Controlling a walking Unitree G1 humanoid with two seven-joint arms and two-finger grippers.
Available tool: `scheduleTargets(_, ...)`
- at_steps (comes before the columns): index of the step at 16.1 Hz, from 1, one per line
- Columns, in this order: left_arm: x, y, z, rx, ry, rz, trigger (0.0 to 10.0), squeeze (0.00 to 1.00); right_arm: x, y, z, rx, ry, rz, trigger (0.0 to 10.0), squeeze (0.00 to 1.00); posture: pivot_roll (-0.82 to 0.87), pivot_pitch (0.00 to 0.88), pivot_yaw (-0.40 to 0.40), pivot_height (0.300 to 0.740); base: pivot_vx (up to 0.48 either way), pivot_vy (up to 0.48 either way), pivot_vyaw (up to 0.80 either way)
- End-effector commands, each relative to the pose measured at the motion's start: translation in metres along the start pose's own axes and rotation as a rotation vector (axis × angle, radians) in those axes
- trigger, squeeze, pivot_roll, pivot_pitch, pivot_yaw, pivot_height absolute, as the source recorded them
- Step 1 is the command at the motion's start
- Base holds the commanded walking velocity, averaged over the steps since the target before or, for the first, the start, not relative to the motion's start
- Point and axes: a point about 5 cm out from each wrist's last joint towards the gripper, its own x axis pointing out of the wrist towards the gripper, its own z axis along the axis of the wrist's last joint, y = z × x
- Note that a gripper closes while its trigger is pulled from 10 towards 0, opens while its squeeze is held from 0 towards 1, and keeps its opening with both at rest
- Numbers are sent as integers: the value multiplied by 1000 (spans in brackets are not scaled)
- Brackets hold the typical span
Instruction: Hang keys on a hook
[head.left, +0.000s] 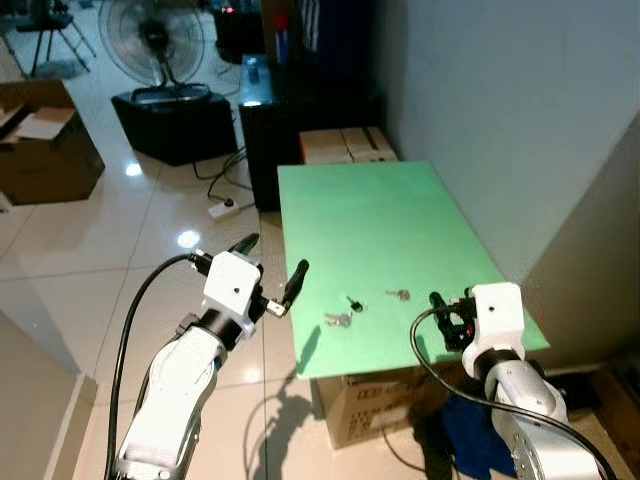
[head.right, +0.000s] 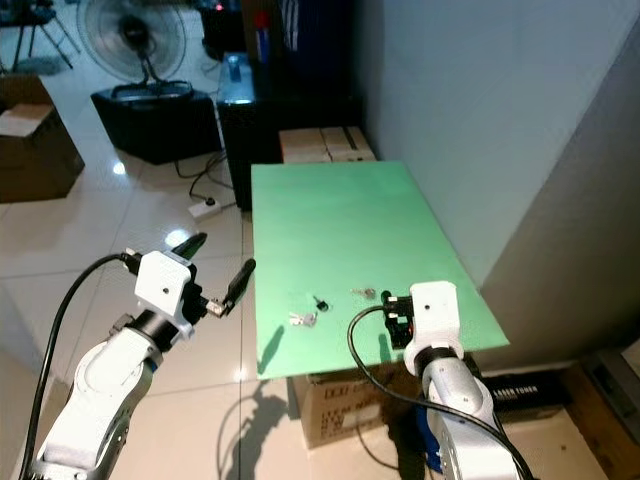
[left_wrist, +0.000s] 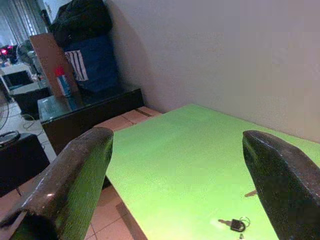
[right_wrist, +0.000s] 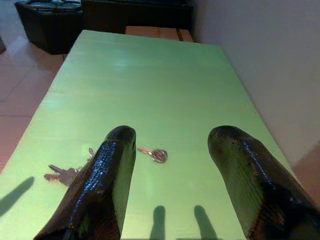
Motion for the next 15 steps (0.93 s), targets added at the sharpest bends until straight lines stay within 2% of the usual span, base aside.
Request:
scheduleTargets(1,0,0,0,-8,5,-10,10000,0,2,0,3,3,-9,-4,10000,0,-88,0,33,740,304,0,0)
scheduleTargets(6,-1,1,-1,-9,11,-21,10000,0,0,1,2,12,-10,-1,10000,0,-88,0,37,740,310,0,-675)
scheduleTargets(14,-5,2,-1,-4,17,-35,10000,0,-2,5,0,3,0,19,10000,0,-87,0,37,740,337,0,0)
scheduleTargets(15,-5,2,-2,-5,21,-33,10000,0,-2,6,0,1,3,28,10000,0,-85,0,37,740,0,0,0)
